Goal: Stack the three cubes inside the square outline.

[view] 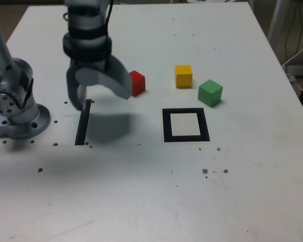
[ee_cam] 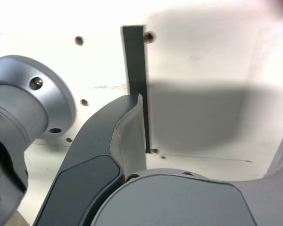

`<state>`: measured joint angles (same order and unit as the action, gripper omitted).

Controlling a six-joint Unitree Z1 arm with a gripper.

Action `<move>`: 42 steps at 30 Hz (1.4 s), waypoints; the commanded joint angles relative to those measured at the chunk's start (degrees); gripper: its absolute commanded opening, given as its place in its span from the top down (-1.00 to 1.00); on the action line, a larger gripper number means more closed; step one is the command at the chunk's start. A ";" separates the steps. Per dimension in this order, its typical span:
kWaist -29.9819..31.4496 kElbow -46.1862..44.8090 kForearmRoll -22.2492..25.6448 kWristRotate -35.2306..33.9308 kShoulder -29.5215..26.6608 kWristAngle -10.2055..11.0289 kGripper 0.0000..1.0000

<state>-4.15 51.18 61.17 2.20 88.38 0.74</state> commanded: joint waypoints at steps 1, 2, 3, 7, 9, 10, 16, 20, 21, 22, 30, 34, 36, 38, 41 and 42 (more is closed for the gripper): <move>-1.56 1.57 1.43 1.76 0.43 0.53 -1.00; -2.31 2.01 1.83 2.86 0.47 0.74 -1.00; -3.07 2.28 2.07 4.06 0.51 0.97 -1.00; -6.30 2.32 2.07 8.86 0.69 2.02 -1.00; -7.97 2.45 1.94 10.85 1.07 2.40 -1.00; -8.79 2.67 1.90 11.83 1.39 2.49 -1.00; -11.92 6.03 2.05 19.00 4.13 3.38 -0.99; -12.50 8.63 1.42 25.20 6.24 4.76 -0.99; -12.62 9.00 1.00 26.64 6.75 4.92 -0.99; -12.80 9.28 0.55 28.04 7.25 5.03 -0.99; -17.25 9.48 -2.12 37.93 9.27 5.55 -0.98; -19.79 9.74 -3.00 42.02 10.13 5.65 -0.97; -20.58 9.75 -3.61 43.32 10.88 5.77 -0.96; -21.01 9.62 -4.41 44.13 11.85 5.97 -0.94; -21.07 9.32 -5.46 44.44 12.89 6.33 -0.91; -21.07 9.20 -5.77 44.45 13.17 6.46 -0.90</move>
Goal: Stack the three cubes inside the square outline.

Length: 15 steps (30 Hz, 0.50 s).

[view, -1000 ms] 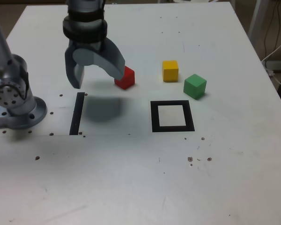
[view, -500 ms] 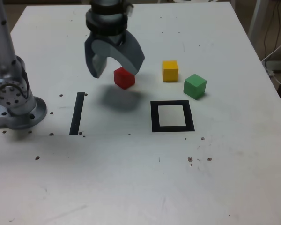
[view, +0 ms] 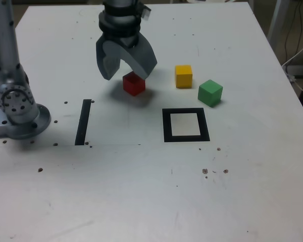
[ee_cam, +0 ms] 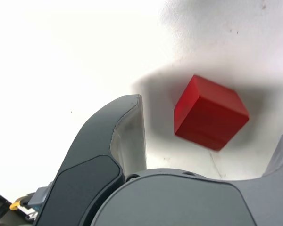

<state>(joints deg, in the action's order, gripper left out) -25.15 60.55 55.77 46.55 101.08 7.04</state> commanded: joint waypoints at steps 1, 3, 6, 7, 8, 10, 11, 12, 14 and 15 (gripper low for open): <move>-0.05 -0.25 -0.64 0.12 0.73 0.29 -0.89; 0.02 -0.26 -1.05 0.12 1.23 0.50 -0.85; 0.24 0.05 -1.34 0.09 2.13 0.68 -0.78; 0.34 0.20 -1.40 0.08 2.47 0.69 -0.75; 0.45 0.32 -1.44 0.04 2.78 0.67 -0.72; 0.76 0.53 -1.48 -0.17 3.34 0.60 -0.64; 0.97 0.60 -1.49 -0.36 3.52 0.55 -0.60; 1.21 0.66 -1.51 -0.61 3.66 0.50 -0.55; 1.85 0.74 -1.50 -1.32 3.82 0.45 -0.46; 2.22 0.78 -1.50 -1.74 3.85 0.43 -0.41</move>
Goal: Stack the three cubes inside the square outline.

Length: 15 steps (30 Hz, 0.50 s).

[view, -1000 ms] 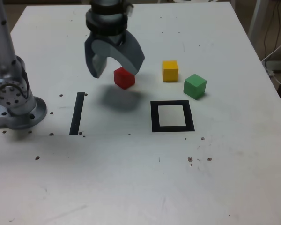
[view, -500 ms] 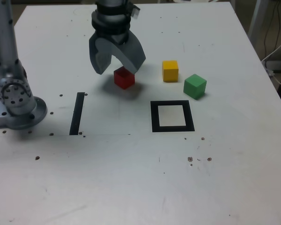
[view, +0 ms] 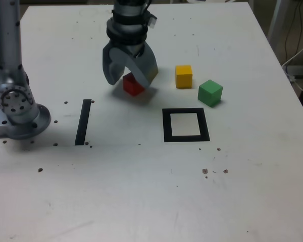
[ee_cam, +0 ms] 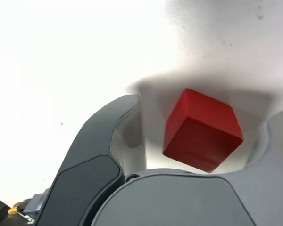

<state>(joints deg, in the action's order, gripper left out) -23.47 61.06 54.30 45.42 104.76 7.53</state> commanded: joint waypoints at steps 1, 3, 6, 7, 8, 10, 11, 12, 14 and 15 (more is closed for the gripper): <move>1.08 0.30 -0.03 -1.22 0.21 -0.06 -0.33; 1.94 0.37 -0.04 -2.16 0.32 -0.06 -0.22; 3.32 0.44 -0.05 -3.65 0.66 -0.06 -0.04; 3.79 0.45 -0.06 -4.13 0.78 -0.06 0.03; 4.26 0.46 -0.09 -4.60 0.89 -0.06 0.10; 5.17 0.45 -0.14 -5.40 1.06 -0.13 0.24; 5.57 0.43 -0.18 -5.70 1.12 -0.21 0.31; 5.91 0.40 -0.22 -5.93 1.22 -0.36 0.36; 6.39 0.35 -0.30 -6.20 1.52 -0.82 0.43; 6.56 0.31 -0.38 -6.26 1.69 -1.08 0.46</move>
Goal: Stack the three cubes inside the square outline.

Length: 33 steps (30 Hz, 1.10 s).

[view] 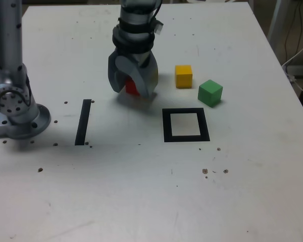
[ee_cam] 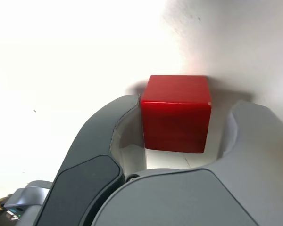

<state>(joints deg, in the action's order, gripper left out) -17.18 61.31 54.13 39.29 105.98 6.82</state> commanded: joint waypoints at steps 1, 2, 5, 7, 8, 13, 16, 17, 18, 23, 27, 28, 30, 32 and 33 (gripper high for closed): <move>0.37 0.03 -0.29 -0.17 0.67 -0.65 0.48; 0.44 0.02 -0.36 -0.19 0.87 -0.94 0.49; 0.56 0.08 -0.59 -0.31 1.37 -1.55 0.54; 0.56 0.23 -0.60 -0.43 1.52 -1.82 0.56; 0.56 0.32 -0.57 -0.52 1.56 -1.92 0.57; 0.62 0.80 -0.31 -1.12 1.54 -2.43 0.60; 0.91 1.04 -0.11 -1.78 1.35 -2.57 0.62; 1.20 1.15 0.11 -2.26 1.10 -2.56 0.62; 1.49 1.23 0.34 -2.73 0.81 -2.54 0.62; 4.13 2.04 2.60 -7.55 -1.69 -2.54 0.62; 7.84 4.07 5.80 -14.49 -2.99 -2.98 0.62; 8.87 4.74 6.56 -16.37 -3.08 -3.28 0.62; 10.86 6.15 7.89 -20.22 -3.06 -4.02 0.62; 12.68 7.59 8.98 -23.90 -2.81 -4.93 0.62; 13.76 8.44 9.53 -26.28 -2.57 -5.61 0.62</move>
<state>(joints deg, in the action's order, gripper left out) -4.55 68.69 62.99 15.31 103.14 1.93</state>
